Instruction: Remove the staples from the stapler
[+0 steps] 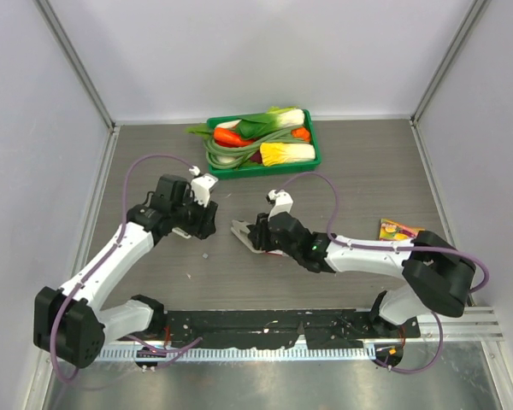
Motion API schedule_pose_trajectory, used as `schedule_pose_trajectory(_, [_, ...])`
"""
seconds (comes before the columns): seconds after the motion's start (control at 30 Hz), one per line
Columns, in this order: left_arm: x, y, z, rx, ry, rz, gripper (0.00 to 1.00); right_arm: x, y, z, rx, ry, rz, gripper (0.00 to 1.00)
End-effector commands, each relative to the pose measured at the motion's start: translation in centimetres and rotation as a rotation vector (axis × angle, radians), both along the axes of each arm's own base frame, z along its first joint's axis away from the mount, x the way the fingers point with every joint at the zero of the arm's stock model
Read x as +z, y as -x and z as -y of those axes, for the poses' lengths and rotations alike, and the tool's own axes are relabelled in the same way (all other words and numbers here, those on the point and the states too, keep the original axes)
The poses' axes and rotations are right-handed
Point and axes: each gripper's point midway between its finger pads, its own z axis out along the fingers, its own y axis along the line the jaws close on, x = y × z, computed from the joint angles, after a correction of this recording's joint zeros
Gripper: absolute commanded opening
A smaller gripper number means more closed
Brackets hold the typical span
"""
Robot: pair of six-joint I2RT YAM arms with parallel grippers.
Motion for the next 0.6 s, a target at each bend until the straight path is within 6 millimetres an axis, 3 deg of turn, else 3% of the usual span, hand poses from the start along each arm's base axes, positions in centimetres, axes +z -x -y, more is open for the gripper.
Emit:
schedule_pose_trajectory(0.0, [1.6, -1.0, 2.8, -0.041, 0.112, -0.003, 0.49, 6.5, -2.1, -2.5, -0.096, -0.241, 0.104, 0.01])
schedule_pose_trajectory(0.13, [0.9, -1.1, 2.7, -0.034, 0.093, -0.023, 0.47, 3.9, -2.6, -3.4, -0.067, -0.066, 0.064, 0.01])
schedule_pose_trajectory(0.23, [1.8, -1.5, 2.1, -0.019, 0.081, 0.039, 0.46, 1.6, -2.4, -4.0, -0.020, 0.070, 0.021, 0.01])
schedule_pose_trajectory(0.27, [2.4, -1.5, 2.0, -0.017, 0.087, 0.065, 0.45, -0.1, -2.0, -3.8, -0.002, 0.137, -0.011, 0.01])
schedule_pose_trajectory(0.37, [2.9, -1.4, 1.7, -0.011, 0.083, 0.090, 0.45, -0.6, -1.3, -4.3, 0.045, 0.188, -0.046, 0.02])
schedule_pose_trajectory(0.57, [3.2, -1.3, 0.8, 0.021, 0.056, 0.109, 0.45, -2.7, 0.6, -4.1, 0.101, 0.255, -0.158, 0.17])
